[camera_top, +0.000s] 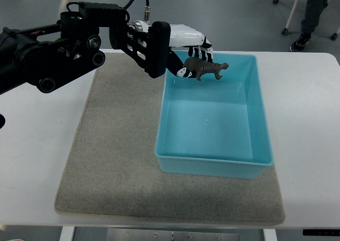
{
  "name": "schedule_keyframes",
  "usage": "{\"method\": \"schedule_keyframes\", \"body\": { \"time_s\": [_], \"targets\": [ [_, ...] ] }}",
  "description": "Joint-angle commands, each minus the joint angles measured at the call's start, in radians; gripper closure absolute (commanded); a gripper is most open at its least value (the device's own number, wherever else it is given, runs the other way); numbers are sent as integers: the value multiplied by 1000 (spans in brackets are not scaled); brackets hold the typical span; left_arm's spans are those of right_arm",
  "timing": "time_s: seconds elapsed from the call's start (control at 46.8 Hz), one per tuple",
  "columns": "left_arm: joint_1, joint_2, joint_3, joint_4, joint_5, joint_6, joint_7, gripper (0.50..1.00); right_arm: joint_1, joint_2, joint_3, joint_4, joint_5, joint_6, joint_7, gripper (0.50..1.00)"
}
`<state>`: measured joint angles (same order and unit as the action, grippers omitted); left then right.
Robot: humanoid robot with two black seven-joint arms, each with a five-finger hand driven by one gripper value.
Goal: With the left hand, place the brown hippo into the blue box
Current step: 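Carry the hippo over the box and lower it inside, then open the left hand fingers to release the hippo into the box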
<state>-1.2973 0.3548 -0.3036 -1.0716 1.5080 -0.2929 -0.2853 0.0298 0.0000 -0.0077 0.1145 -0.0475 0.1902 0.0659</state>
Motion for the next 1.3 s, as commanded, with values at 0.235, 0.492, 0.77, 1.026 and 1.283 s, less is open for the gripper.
{"method": "schedule_keyframes", "body": {
  "time_s": [0.235, 0.492, 0.77, 1.026, 1.283],
  "targets": [
    [49, -36, 12, 7, 5, -5, 0, 919, -1, 0, 0, -1, 0, 0, 0, 564],
    [78, -56, 14, 10, 14, -3, 1, 913, -1, 0, 0, -1, 0, 0, 0, 564],
    [96, -57, 20, 13, 15, -3, 1, 883, -1, 0, 0, 1, 0, 0, 0, 564],
    [122, -59, 20, 18, 15, -3, 1, 829, -1, 0, 0, 1, 0, 0, 0, 564],
    [125, -59, 20, 16, 8, -3, 1, 576, -1, 0, 0, 1, 0, 0, 0, 564]
  ]
}}
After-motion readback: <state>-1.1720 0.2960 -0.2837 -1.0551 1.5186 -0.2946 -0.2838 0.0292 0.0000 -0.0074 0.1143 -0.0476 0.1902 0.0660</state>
